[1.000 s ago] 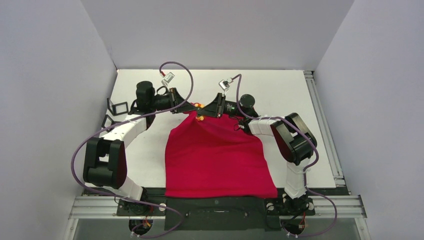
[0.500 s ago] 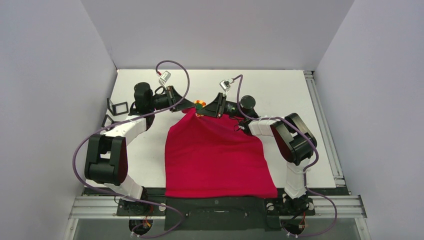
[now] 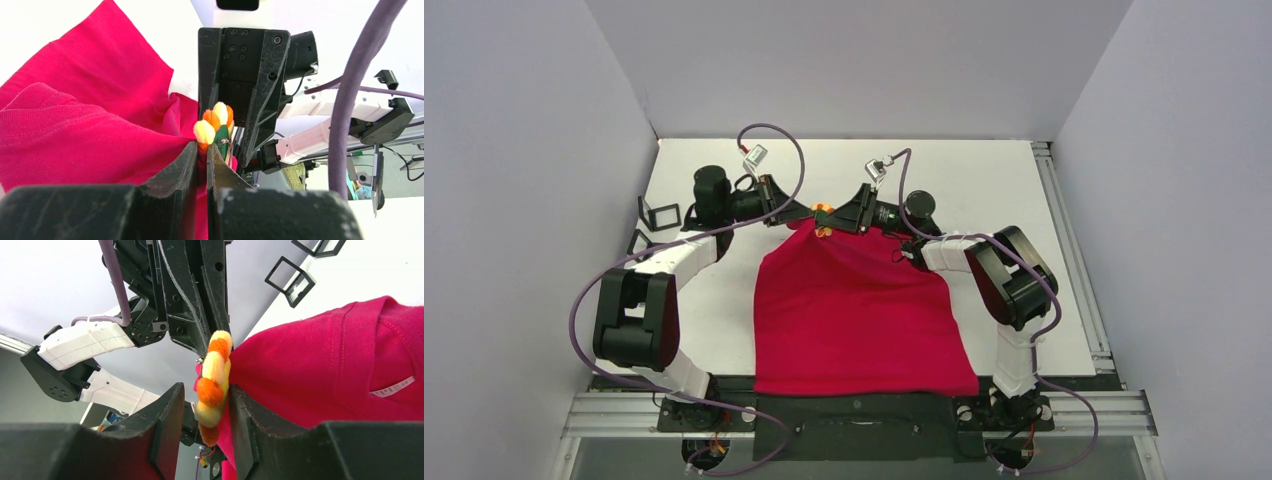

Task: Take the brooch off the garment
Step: Remove the brooch from the clothes.

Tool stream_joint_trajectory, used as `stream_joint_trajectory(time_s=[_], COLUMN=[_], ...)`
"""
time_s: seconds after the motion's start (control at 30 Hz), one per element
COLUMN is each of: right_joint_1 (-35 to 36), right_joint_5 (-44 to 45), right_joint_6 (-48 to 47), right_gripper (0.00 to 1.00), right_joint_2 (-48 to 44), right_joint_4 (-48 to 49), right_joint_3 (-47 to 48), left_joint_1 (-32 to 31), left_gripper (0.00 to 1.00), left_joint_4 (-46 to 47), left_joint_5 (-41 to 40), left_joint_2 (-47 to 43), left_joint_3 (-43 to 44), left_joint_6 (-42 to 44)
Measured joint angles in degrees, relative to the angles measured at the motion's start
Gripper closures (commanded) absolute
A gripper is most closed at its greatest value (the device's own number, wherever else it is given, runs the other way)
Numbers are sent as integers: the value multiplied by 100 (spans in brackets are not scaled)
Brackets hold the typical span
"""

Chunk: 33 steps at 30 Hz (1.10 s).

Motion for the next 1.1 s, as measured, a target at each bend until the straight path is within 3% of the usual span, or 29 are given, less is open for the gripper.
stream_joint_trajectory(time_s=[0.4, 0.63, 0.87, 1.1], right_joint_1=[44, 81, 81, 83], right_joint_5=[57, 72, 74, 66], right_joint_6=[-269, -468, -505, -505], right_gripper=[75, 90, 70, 69], right_joint_2=[0, 0, 0, 0], right_joint_4=[-481, -756, -789, -798], right_joint_3=[70, 157, 164, 164], left_joint_1=[-66, -68, -37, 26], left_gripper=[100, 100, 100, 100], left_joint_4=[-402, -514, -557, -535], left_joint_5=[-68, -111, -144, -179], left_joint_2=[-2, -22, -33, -33], left_joint_3=[0, 0, 0, 0], left_joint_6=[356, 468, 487, 424])
